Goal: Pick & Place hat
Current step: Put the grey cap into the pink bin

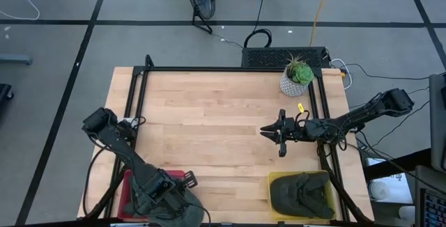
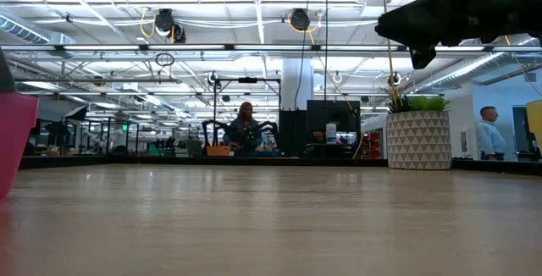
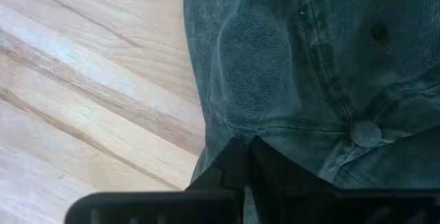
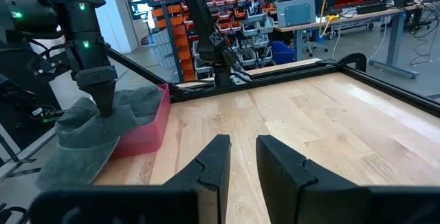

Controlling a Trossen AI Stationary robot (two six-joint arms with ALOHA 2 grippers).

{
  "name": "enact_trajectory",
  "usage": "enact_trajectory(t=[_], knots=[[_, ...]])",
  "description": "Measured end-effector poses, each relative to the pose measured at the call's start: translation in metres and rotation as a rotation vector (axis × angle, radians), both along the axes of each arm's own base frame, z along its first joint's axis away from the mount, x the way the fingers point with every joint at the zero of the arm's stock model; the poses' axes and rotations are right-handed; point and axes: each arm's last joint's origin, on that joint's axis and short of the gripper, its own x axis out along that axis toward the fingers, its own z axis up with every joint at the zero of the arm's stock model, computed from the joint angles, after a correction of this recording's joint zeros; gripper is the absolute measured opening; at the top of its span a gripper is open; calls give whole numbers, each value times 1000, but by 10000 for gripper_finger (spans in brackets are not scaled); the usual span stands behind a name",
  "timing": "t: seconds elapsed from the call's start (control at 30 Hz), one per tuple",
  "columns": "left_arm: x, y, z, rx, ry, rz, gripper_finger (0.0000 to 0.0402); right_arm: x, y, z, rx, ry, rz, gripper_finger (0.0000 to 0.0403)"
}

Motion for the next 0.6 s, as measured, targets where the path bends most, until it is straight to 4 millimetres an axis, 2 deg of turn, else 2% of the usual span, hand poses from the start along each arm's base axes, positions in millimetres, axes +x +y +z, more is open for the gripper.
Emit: enact_trajectory(t=[0.13,0.43,0.6], knots=[[-2,1,5,1,4,7,6,0,0,0,-3,0,0,59],[-12,12,45,-15,-57,90,7,0,0,0,-4,1,0,59],[-23,14,59,-58,-62,122,5,0,0,0,-8,1,0,59]])
